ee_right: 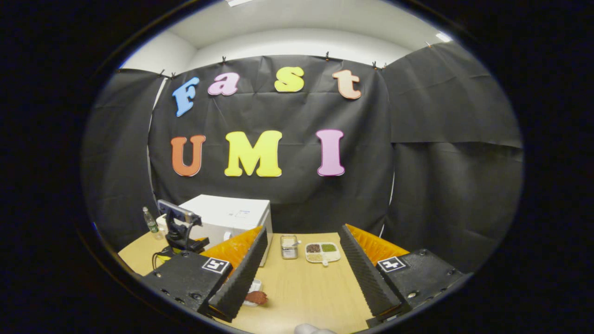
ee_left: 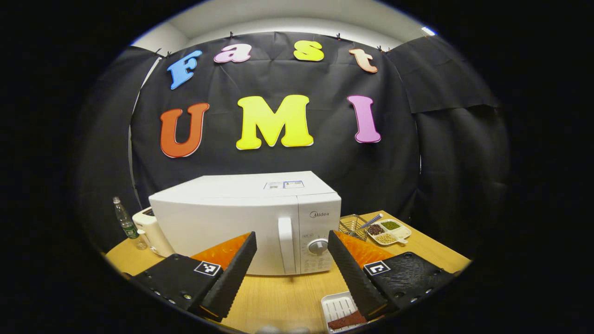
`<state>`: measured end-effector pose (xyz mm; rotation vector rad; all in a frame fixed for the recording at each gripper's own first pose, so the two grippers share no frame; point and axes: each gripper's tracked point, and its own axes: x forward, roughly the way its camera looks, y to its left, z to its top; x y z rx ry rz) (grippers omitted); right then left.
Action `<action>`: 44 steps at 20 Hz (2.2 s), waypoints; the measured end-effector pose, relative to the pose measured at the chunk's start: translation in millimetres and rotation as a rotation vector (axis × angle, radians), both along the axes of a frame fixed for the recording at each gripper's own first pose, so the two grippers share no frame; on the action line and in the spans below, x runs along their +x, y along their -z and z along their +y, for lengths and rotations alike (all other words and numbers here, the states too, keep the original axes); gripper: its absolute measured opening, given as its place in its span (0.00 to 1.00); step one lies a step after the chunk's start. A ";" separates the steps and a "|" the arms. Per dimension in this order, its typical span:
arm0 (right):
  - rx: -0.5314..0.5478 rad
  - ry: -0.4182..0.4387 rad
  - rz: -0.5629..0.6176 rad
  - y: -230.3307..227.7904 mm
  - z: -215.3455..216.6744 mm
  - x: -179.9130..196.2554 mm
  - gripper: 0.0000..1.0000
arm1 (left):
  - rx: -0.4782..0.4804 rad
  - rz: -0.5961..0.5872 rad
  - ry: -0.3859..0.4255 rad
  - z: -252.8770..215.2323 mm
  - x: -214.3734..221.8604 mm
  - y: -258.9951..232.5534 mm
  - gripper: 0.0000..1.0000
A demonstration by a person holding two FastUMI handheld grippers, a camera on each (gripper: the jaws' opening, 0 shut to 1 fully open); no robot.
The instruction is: Open the microwave oven with the left hand, put the food in, and close the microwave oven.
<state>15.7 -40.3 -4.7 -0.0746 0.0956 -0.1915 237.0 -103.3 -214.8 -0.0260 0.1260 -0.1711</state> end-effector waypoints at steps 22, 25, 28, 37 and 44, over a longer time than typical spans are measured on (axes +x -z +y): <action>0.009 0.028 0.106 44.4 1.3 -4.7 0.92 | -0.025 0.066 -0.037 4.1 63.0 58.8 0.08; 0.025 0.020 0.105 46.4 9.8 -7.1 0.92 | -0.023 0.070 -0.022 4.7 62.7 58.9 0.08; 0.031 0.021 0.107 46.8 11.8 -11.0 0.92 | -0.028 0.083 -0.009 4.9 60.5 58.5 0.08; 0.046 -0.033 0.115 43.0 36.7 -12.3 0.92 | -0.018 0.078 0.076 31.7 -18.1 60.7 0.08; 0.071 -0.100 0.133 44.9 59.2 -6.1 0.92 | 0.008 0.129 0.052 76.2 -75.5 64.6 0.07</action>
